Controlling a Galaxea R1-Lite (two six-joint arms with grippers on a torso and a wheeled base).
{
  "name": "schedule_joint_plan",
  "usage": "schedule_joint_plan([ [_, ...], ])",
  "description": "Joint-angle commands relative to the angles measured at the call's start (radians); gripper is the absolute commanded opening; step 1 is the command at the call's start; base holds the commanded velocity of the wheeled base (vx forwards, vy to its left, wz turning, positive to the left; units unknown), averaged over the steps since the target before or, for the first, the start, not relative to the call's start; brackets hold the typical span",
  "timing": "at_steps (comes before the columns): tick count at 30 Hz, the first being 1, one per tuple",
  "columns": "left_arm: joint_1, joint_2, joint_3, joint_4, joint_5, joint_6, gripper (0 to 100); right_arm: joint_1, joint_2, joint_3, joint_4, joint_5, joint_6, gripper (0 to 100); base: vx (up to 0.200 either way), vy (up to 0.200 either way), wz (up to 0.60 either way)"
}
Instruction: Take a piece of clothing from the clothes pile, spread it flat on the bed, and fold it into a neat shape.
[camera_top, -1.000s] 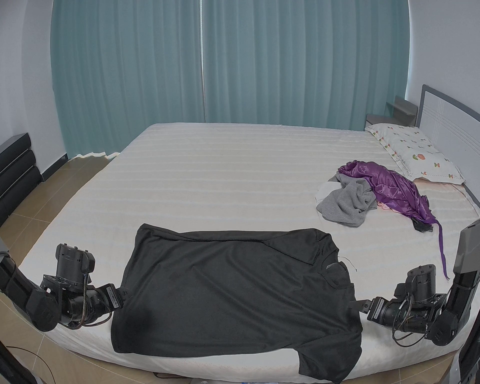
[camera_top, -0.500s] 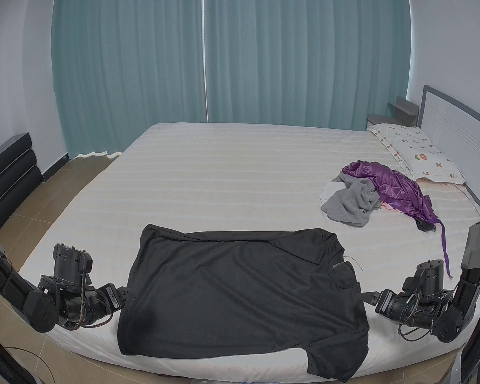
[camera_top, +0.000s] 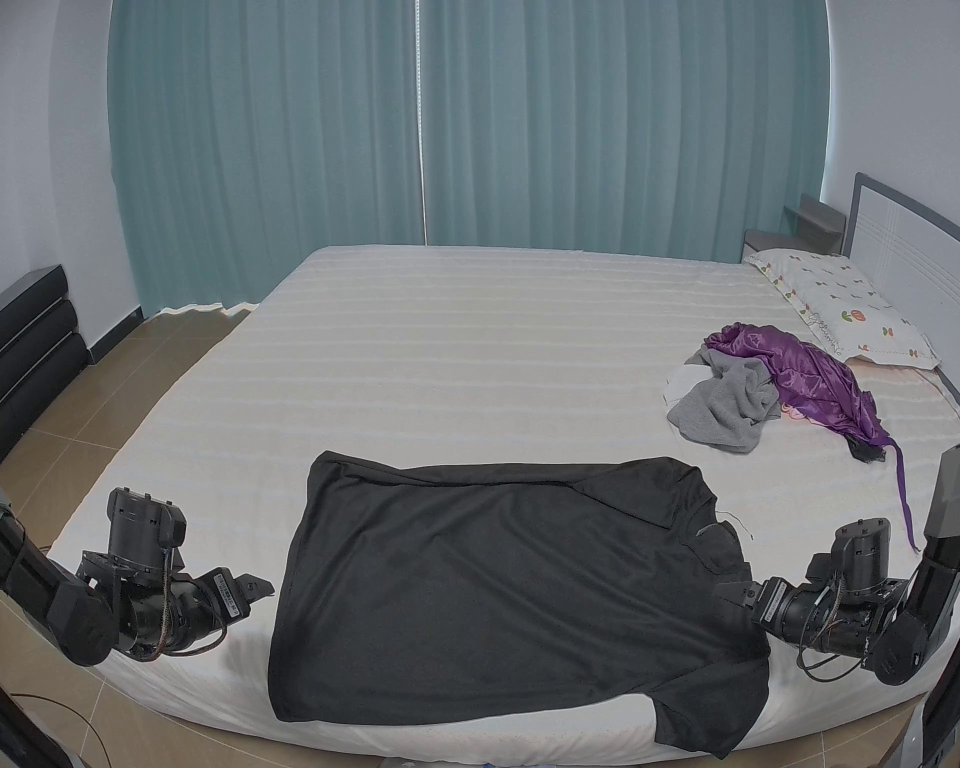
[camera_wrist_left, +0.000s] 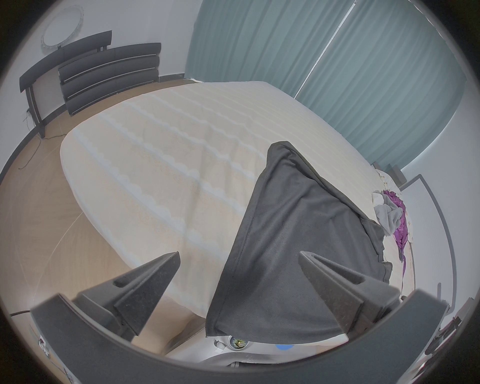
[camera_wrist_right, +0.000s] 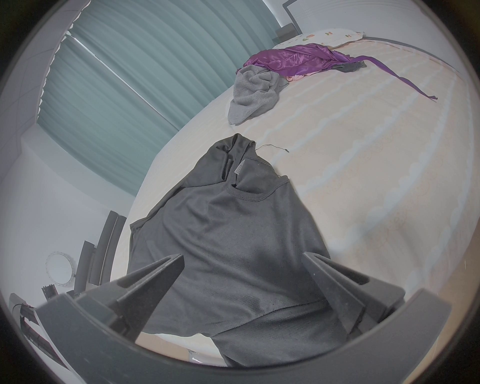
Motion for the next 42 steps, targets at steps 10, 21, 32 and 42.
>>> schedule_joint_plan([
  [10,-0.005,0.039,-0.100,-0.002,-0.001,-0.001,100,0.010,-0.009,-0.014,-0.001,0.002,0.043,100,0.000,0.000,0.00],
  [21,0.003,0.350,-0.470,0.007,-0.125,-0.001,100,0.010,0.009,-0.019,-0.056,0.006,0.094,100,0.000,0.000,0.00],
  [32,-0.002,0.763,-0.974,0.013,-0.121,0.000,100,0.005,0.009,-0.019,-0.056,0.055,0.129,100,0.000,0.000,0.00],
  [42,0.041,0.872,-1.163,-0.027,-0.043,0.003,100,0.008,0.017,-0.020,-0.056,0.059,0.129,100,0.000,0.000,0.00],
])
